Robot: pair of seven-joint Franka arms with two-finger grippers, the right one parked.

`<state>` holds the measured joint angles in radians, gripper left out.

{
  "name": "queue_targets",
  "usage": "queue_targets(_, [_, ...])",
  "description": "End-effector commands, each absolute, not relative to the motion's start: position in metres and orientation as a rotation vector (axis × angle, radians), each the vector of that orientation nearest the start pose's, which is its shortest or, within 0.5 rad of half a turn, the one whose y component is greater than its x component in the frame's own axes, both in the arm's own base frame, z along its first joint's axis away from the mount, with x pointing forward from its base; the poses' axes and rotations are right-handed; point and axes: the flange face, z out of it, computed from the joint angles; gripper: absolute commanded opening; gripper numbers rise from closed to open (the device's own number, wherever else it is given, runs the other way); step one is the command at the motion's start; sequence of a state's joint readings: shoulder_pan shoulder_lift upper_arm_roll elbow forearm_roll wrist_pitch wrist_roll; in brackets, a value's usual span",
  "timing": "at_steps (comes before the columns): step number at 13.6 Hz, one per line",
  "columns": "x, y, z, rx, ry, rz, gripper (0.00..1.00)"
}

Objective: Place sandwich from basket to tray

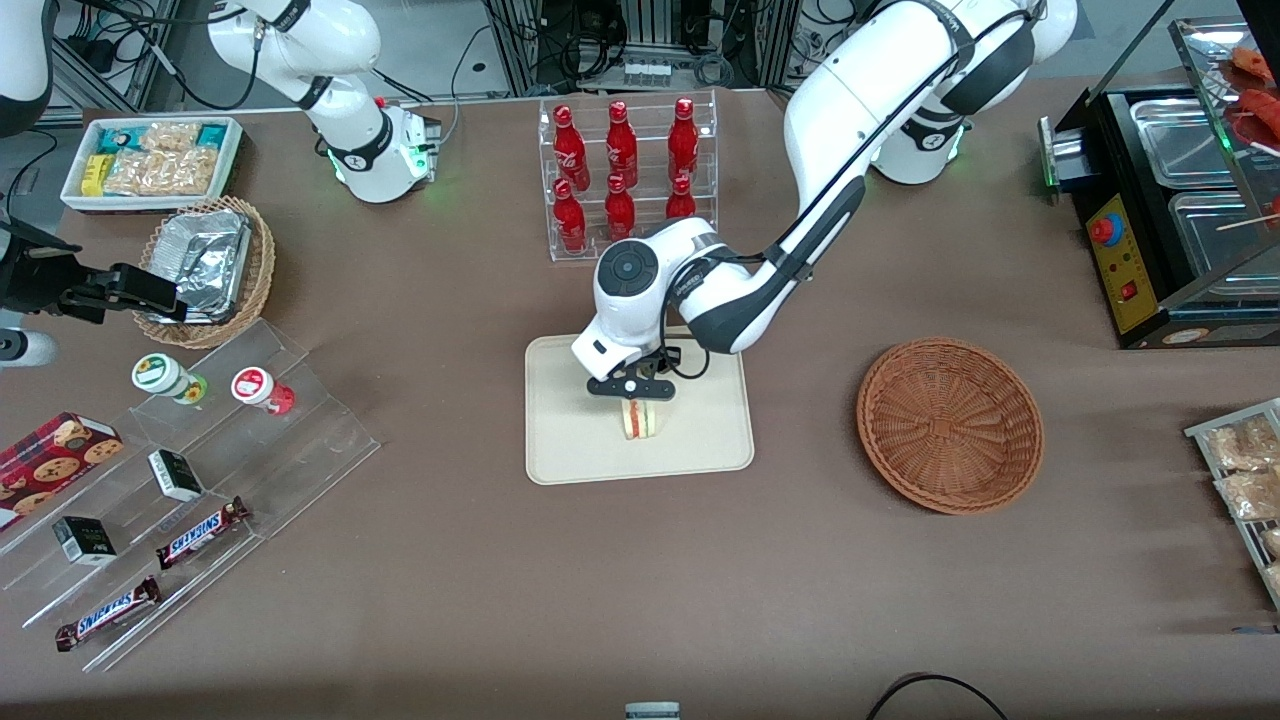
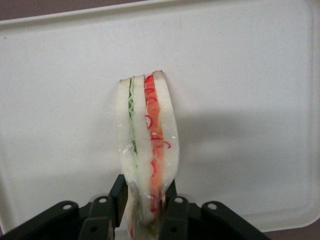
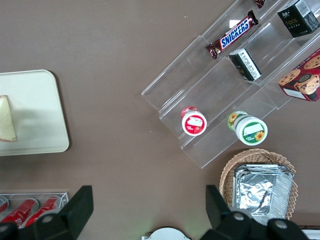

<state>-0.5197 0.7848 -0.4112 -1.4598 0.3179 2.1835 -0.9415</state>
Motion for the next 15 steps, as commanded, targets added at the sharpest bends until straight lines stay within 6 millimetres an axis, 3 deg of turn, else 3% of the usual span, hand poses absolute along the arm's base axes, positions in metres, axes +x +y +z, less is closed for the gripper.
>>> queue_targets(1, [0.491,-0.537,0.266,-3.167,0.069,-0.042,1.0])
queue_targets(6, [0.507,-0.525,0.343,-3.11,-0.008,-0.026,1.0])
queue_targets(9, [0.521,-0.518,0.402,-3.126,-0.085,-0.027,1.0])
queue_targets(11, [0.548,-0.471,0.439,-3.105,-0.196,-0.028,1.0])
queue_targets(13, [0.557,-0.433,0.481,-3.094,-0.269,-0.018,1.0])
queue_targets(15, [0.568,-0.39,0.509,-3.056,-0.355,-0.02,1.0])
